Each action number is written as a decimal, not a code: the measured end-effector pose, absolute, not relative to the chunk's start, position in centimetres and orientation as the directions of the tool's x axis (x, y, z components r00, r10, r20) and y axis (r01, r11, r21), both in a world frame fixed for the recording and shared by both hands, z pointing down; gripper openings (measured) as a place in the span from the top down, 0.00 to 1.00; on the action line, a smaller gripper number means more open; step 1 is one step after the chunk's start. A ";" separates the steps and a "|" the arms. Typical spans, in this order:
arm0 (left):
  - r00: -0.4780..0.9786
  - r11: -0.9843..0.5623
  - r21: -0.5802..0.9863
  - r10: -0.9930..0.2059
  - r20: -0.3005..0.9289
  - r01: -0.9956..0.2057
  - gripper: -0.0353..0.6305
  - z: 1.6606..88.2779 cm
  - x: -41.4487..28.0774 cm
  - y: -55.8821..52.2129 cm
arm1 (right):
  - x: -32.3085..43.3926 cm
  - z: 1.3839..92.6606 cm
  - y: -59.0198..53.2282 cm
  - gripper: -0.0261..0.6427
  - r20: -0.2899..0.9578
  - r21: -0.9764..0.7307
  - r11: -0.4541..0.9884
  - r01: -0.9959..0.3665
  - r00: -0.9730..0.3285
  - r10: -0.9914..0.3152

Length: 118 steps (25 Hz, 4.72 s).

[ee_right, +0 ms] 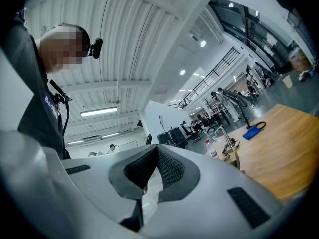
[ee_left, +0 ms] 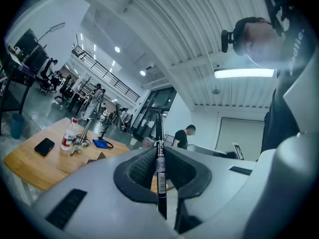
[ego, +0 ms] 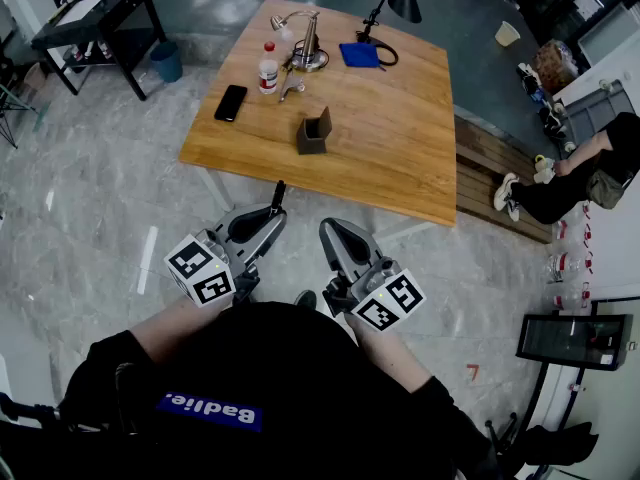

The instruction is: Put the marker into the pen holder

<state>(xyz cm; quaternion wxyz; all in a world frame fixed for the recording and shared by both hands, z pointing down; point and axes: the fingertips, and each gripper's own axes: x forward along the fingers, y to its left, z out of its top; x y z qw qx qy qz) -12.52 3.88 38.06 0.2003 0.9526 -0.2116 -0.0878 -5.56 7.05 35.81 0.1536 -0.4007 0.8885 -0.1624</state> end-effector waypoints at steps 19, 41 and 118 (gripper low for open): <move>0.891 -0.827 0.402 -0.450 -0.055 -0.393 0.87 38.8 -11.9 3.8 | -5.3 36.4 6.8 0.95 -0.120 -0.379 0.637 -0.671 -0.648 -0.753; 0.823 -0.775 0.321 -0.568 0.026 -0.545 0.87 40.4 -6.4 -1.1 | 0.8 39.1 2.8 0.95 -0.105 -0.392 0.693 -0.605 -0.719 -0.687; -0.090 -0.877 -0.399 -0.435 0.896 0.266 0.87 68.9 -2.5 -27.2 | 10.9 44.8 -16.0 0.95 0.006 -0.513 0.598 -0.615 -0.699 -0.715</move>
